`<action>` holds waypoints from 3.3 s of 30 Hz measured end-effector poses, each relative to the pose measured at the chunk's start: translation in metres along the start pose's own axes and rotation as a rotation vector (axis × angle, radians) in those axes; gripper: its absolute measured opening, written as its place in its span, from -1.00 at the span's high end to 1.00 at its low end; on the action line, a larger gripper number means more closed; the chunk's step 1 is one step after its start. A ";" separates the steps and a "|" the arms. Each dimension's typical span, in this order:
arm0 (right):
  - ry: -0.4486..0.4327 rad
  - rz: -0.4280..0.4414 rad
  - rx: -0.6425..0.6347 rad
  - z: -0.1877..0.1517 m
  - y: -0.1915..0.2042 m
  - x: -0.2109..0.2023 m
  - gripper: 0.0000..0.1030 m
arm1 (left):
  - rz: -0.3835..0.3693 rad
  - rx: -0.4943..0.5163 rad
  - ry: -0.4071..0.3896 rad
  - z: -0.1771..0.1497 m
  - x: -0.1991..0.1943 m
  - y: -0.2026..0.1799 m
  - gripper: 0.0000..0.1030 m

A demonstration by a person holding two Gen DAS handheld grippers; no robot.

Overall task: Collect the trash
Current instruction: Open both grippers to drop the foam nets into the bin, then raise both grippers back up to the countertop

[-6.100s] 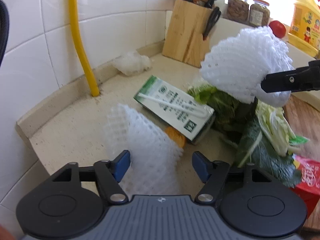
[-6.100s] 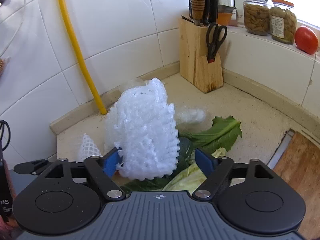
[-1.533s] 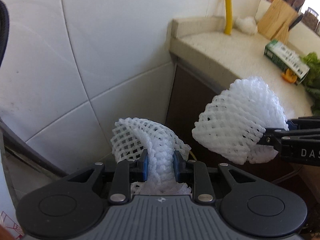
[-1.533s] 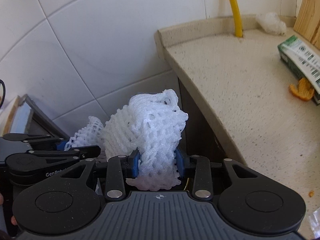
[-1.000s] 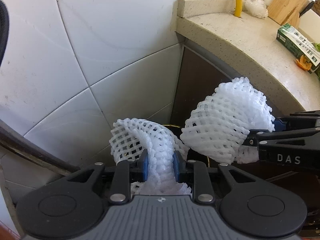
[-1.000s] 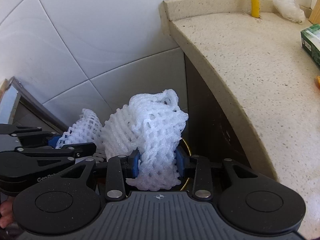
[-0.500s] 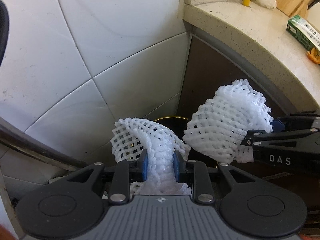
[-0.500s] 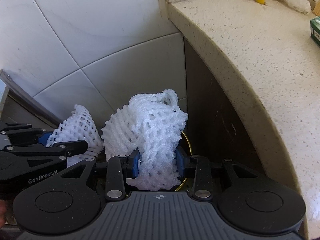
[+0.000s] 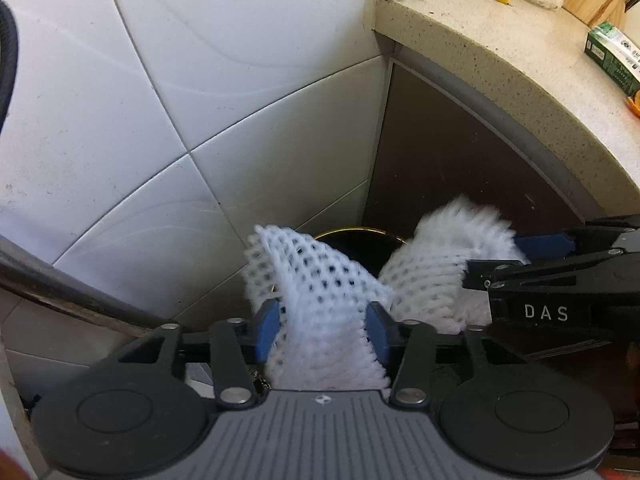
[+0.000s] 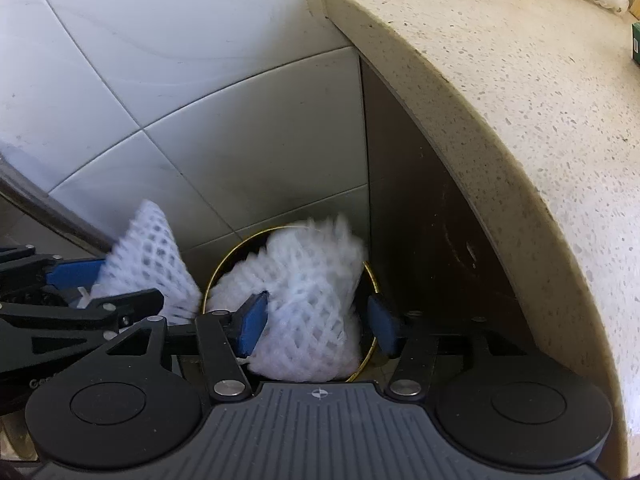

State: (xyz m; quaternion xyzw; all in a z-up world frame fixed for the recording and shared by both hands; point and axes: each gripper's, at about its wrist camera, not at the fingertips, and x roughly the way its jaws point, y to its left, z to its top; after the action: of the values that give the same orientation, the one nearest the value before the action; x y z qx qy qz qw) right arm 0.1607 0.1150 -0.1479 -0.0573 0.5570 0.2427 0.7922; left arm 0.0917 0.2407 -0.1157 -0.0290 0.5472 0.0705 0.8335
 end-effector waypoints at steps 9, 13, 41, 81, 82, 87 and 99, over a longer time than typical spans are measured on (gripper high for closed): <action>-0.003 -0.002 0.001 0.001 -0.006 0.001 -0.29 | -0.001 -0.004 -0.006 0.000 -0.001 0.000 -0.20; 0.000 0.002 -0.007 0.002 -0.004 0.003 -0.30 | -0.001 -0.006 -0.004 0.001 -0.001 0.001 -0.22; -0.250 0.255 -0.117 -0.010 -0.051 -0.111 -0.49 | -0.024 -0.067 -0.222 0.004 -0.034 0.013 -0.22; -0.576 -0.014 0.163 -0.026 -0.239 -0.243 -0.64 | -0.170 0.146 -0.327 0.063 -0.052 -0.112 -0.23; -0.583 -0.020 0.170 -0.027 -0.245 -0.245 -0.64 | -0.172 0.157 -0.330 0.068 -0.052 -0.118 -0.23; -0.592 -0.044 0.199 -0.024 -0.272 -0.248 -0.64 | -0.172 0.185 -0.344 0.089 -0.053 -0.143 -0.23; -0.578 -0.120 0.215 0.005 -0.292 -0.243 -0.64 | -0.234 0.335 -0.434 0.157 -0.053 -0.185 -0.35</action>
State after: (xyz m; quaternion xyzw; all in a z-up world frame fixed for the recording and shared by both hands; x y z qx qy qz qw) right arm 0.2323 -0.2168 0.0223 0.0656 0.3268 0.1415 0.9321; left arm 0.2410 0.0729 -0.0098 0.0620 0.3533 -0.1128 0.9266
